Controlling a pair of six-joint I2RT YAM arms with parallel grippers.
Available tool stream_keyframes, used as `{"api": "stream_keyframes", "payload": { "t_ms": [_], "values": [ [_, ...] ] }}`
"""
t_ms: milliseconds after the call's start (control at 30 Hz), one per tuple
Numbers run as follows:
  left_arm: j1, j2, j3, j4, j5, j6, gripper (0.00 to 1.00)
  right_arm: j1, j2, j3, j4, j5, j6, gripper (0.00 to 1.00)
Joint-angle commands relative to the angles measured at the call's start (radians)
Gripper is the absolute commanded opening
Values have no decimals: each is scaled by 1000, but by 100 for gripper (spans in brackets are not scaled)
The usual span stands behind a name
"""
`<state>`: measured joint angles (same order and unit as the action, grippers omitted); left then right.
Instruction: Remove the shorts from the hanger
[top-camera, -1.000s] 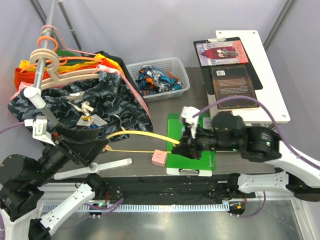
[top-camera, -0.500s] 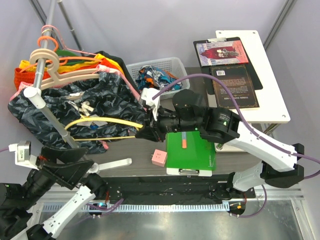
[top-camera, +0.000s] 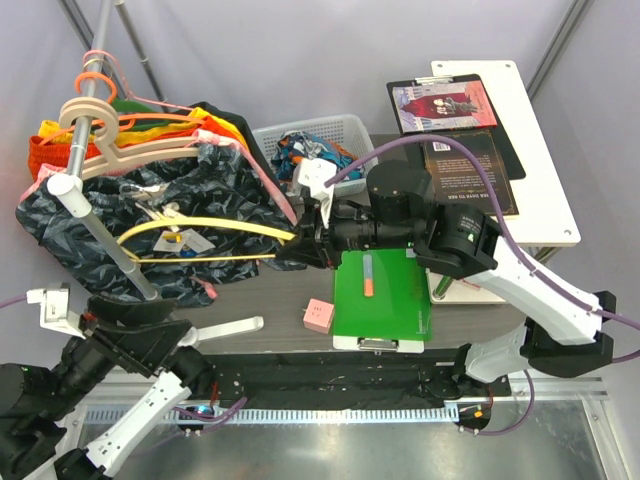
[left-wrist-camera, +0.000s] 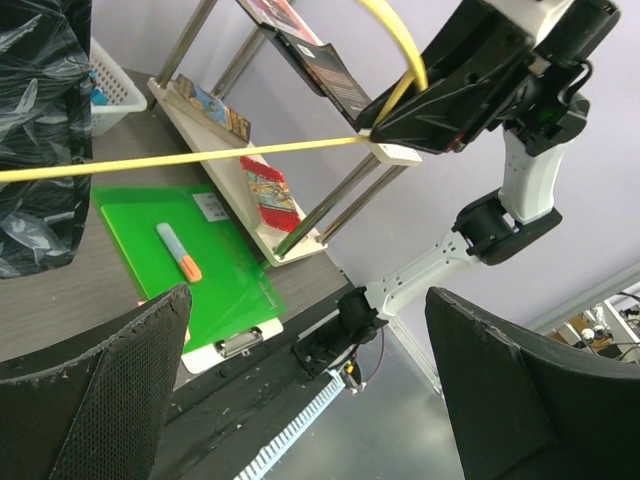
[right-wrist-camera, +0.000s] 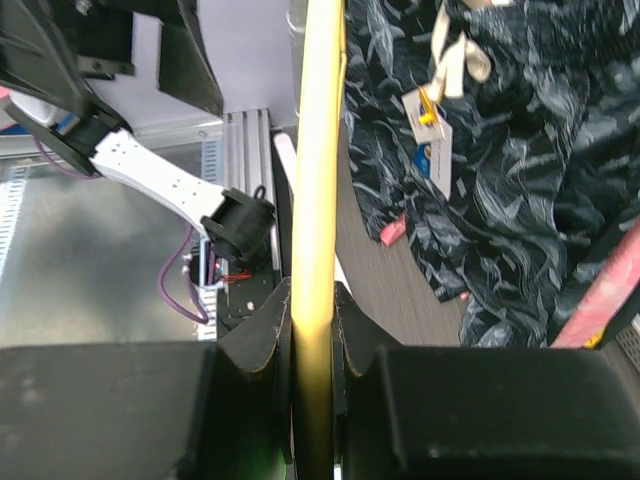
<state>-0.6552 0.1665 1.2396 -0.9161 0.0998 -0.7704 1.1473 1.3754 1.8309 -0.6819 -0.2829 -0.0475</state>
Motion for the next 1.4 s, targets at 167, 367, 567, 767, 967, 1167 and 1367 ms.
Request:
{"api": "stream_keyframes", "payload": {
  "t_ms": [167,367,567,767,967,1167,1367],
  "values": [
    [-4,14,-14,-32,-78,-27,97,-61,119,241,124,-185,11,1],
    [-4,18,-25,-41,-89,-36,97,-106,249,382,134,-281,35,1],
    [-4,10,-57,-20,-84,-49,97,-119,317,442,166,-358,87,1],
    [-4,19,-62,-17,-75,-44,97,-120,353,444,173,-394,95,1],
    [-4,25,-75,-6,-61,-46,97,-121,363,415,173,-417,87,1],
    [-4,33,-83,-6,-55,-49,97,-121,378,390,171,-435,74,1],
    [-4,53,-68,-7,-46,-49,97,-121,384,364,144,-397,-1,1]
  ]
}}
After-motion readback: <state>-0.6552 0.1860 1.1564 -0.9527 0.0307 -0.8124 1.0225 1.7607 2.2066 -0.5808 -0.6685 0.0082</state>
